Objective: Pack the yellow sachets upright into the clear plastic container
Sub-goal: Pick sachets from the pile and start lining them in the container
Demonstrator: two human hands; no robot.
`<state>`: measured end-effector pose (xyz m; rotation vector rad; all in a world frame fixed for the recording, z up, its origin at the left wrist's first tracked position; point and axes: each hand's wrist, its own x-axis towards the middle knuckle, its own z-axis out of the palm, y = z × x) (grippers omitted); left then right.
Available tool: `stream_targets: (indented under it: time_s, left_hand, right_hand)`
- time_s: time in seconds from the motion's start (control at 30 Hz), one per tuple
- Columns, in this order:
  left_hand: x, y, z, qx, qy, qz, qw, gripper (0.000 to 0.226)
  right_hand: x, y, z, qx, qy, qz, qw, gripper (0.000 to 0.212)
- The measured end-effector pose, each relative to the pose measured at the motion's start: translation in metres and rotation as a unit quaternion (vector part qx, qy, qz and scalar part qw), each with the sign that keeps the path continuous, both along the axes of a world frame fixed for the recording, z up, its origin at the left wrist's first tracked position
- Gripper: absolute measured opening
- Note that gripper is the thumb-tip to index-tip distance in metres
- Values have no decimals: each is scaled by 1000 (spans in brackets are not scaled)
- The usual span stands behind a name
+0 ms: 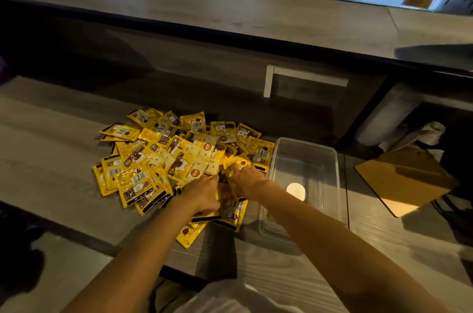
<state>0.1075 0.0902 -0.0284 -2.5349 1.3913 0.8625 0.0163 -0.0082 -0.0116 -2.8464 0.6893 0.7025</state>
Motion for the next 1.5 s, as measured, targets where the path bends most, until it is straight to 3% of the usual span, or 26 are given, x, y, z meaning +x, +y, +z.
stream_targets:
  time_s: [0.17,0.3,0.47,0.57,0.67,0.8,0.97,1.13,1.4,1.5]
  left_hand:
    - [0,1,3,-57,-13,22,998,51]
    - [8,-8,20,-137,-26,116,984,43]
    - [16,-28,64,-286,22,210,935,37]
    - [14,-45,92,-374,77,220,897,18]
    - [6,-66,110,-413,141,211,875,4]
    - [-19,-89,117,-420,224,177,862,11]
    - [-58,-108,104,-430,252,106,860,40]
    - [-82,-112,76,-397,246,31,884,23]
    - [-92,-89,43,-274,265,-34,924,9]
    - [-92,-84,37,-264,271,-32,925,10]
  right_hand:
    - [5,-1,4,27,-77,-49,995,52]
    - [13,-16,6,90,-172,-151,969,31]
    - [11,-42,37,177,-330,-219,901,27]
    - [-3,-63,55,224,-403,-278,843,23]
    - [-28,-85,68,242,-455,-331,791,22]
    - [-73,-105,71,197,-493,-387,754,28]
    - [-130,-103,61,210,-504,-360,756,53]
    - [-163,-94,39,232,-472,-443,726,19]
    - [-175,-72,16,202,-342,-355,846,11]
    - [-174,-65,19,216,-336,-343,850,13]
